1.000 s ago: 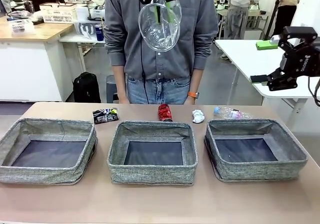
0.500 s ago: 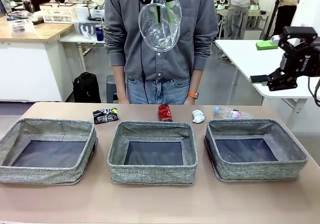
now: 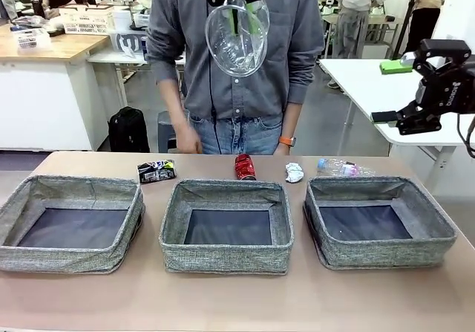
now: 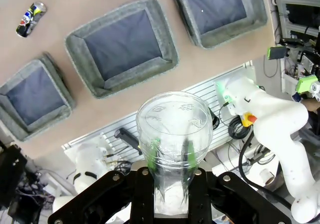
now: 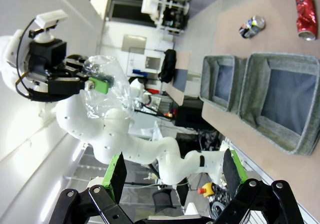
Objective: Sort the waste into the appropriate baskets.
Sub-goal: Place the picked waste into the Fabric basket indicated by the person.
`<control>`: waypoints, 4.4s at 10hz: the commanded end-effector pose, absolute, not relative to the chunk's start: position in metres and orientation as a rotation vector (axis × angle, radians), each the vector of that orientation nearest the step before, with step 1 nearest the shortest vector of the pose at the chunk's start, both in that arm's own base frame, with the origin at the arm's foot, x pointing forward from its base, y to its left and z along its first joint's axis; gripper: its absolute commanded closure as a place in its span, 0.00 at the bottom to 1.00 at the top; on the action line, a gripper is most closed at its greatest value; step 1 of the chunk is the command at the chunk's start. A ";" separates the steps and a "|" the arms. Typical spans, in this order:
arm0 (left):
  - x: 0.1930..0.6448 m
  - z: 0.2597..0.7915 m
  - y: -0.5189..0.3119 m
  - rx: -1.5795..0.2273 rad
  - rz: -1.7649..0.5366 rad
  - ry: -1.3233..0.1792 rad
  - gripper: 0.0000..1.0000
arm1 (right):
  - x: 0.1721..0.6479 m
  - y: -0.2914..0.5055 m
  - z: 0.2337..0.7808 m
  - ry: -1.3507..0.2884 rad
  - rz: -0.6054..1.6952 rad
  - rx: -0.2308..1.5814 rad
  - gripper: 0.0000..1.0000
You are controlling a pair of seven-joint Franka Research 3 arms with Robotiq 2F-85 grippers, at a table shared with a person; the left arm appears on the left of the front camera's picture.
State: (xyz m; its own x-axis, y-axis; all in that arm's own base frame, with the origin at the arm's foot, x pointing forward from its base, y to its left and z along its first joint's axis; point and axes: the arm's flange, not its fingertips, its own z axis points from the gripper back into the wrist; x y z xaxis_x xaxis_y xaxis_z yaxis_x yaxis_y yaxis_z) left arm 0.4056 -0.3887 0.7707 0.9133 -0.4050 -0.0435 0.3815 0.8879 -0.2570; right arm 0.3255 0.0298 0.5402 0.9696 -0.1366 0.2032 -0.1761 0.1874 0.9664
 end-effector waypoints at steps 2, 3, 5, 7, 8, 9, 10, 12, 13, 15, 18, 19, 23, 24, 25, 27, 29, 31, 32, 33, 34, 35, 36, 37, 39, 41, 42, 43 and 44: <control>0.404 0.771 -0.389 -0.246 -0.409 0.090 0.78 | 0.328 0.031 0.543 -0.285 0.036 1.411 0.00; 0.404 0.771 -0.389 -0.246 -0.409 0.090 0.78 | 0.328 0.031 0.543 -0.285 0.036 1.411 0.00; 0.404 0.771 -0.389 -0.246 -0.409 0.090 0.78 | 0.328 0.031 0.543 -0.285 0.036 1.411 0.00; 0.404 0.771 -0.389 -0.246 -0.409 0.090 0.78 | 0.328 0.031 0.543 -0.285 0.036 1.411 0.00; 0.404 0.771 -0.389 -0.246 -0.409 0.090 0.78 | 0.328 0.031 0.543 -0.285 0.036 1.411 0.00; 0.404 0.771 -0.389 -0.246 -0.409 0.090 0.78 | 0.328 0.031 0.543 -0.285 0.036 1.411 0.00; 0.404 0.771 -0.389 -0.246 -0.409 0.090 0.78 | 0.328 0.031 0.543 -0.285 0.036 1.411 0.00; 0.406 0.771 -0.389 -0.247 -0.409 0.097 0.78 | 0.328 0.031 0.543 -0.285 0.036 1.411 0.00; 0.401 0.747 -0.370 -0.178 -0.393 0.063 0.78 | 0.328 0.031 0.543 -0.285 0.036 1.411 0.00; 0.374 0.691 -0.296 -0.110 -0.384 0.063 0.78 | 0.328 0.031 0.543 -0.285 0.036 1.411 0.00; 0.365 0.618 -0.185 -0.162 -0.313 0.040 0.78 | 0.328 0.031 0.543 -0.285 0.036 1.411 0.00; 0.372 0.590 -0.151 -0.126 -0.193 0.041 0.78 | 0.328 0.031 0.543 -0.285 0.036 1.411 0.00; 0.385 0.472 -0.066 -0.277 0.151 -0.065 0.78 | 0.328 0.031 0.543 -0.285 0.036 1.411 0.00; 0.380 0.447 -0.055 -0.292 0.203 -0.040 0.78 | 0.328 0.031 0.543 -0.285 0.036 1.411 0.00; 0.373 0.424 -0.046 -0.298 0.255 -0.017 0.78 | 0.328 0.031 0.543 -0.285 0.036 1.411 0.00; 0.370 0.404 -0.034 -0.281 0.366 -0.079 0.78 | 0.328 0.031 0.543 -0.285 0.036 1.411 0.00; 0.375 0.409 -0.032 -0.256 0.390 -0.125 0.78 | 0.328 0.031 0.543 -0.285 0.036 1.411 0.00; 0.376 0.414 -0.033 -0.254 0.383 -0.130 0.78 | 0.328 0.031 0.543 -0.285 0.036 1.411 0.00; 0.376 0.414 -0.033 -0.251 0.383 -0.127 0.78 | 0.328 0.031 0.543 -0.285 0.036 1.411 0.00; 0.375 0.412 -0.029 -0.250 0.405 -0.111 0.58 | 0.328 0.031 0.543 -0.285 0.036 1.411 0.00; 0.375 0.415 -0.030 -0.243 0.367 -0.111 0.20 | 0.328 0.031 0.543 -0.285 0.036 1.411 0.00; 0.376 0.419 -0.032 -0.237 0.362 -0.128 0.01 | 0.328 0.031 0.543 -0.285 0.036 1.411 0.00; 0.378 0.423 -0.034 -0.226 0.350 -0.134 0.15 | 0.328 0.031 0.543 -0.285 0.036 1.411 0.00; 0.378 0.427 -0.036 -0.224 0.343 -0.144 0.00 | 0.328 0.031 0.543 -0.285 0.036 1.411 0.00; 0.376 0.433 -0.038 -0.226 0.328 -0.159 0.00 | 0.328 0.031 0.543 -0.285 0.036 1.411 0.00; 0.373 0.436 -0.038 -0.270 0.310 -0.142 0.00 | 0.328 0.031 0.543 -0.285 0.036 1.411 0.00; 0.365 0.458 -0.061 -0.361 0.192 -0.119 0.00 | 0.328 0.031 0.543 -0.285 0.036 1.411 0.00; 0.357 0.494 -0.092 -0.466 0.053 -0.086 0.00 | 0.328 0.031 0.543 -0.285 0.036 1.411 0.00; 0.353 0.528 -0.113 -0.645 -0.100 -0.040 0.00 | 0.328 0.031 0.543 -0.285 0.036 1.411 0.00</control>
State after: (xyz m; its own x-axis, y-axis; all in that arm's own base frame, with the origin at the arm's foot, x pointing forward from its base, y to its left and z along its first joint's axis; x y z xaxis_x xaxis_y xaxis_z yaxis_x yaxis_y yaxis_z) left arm 0.3530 -0.1067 0.4990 0.9907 0.0797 0.1104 -0.0217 0.8929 -0.4498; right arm 0.3256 0.0293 0.5404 0.9694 -0.1379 0.2031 -0.1759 0.1869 0.9665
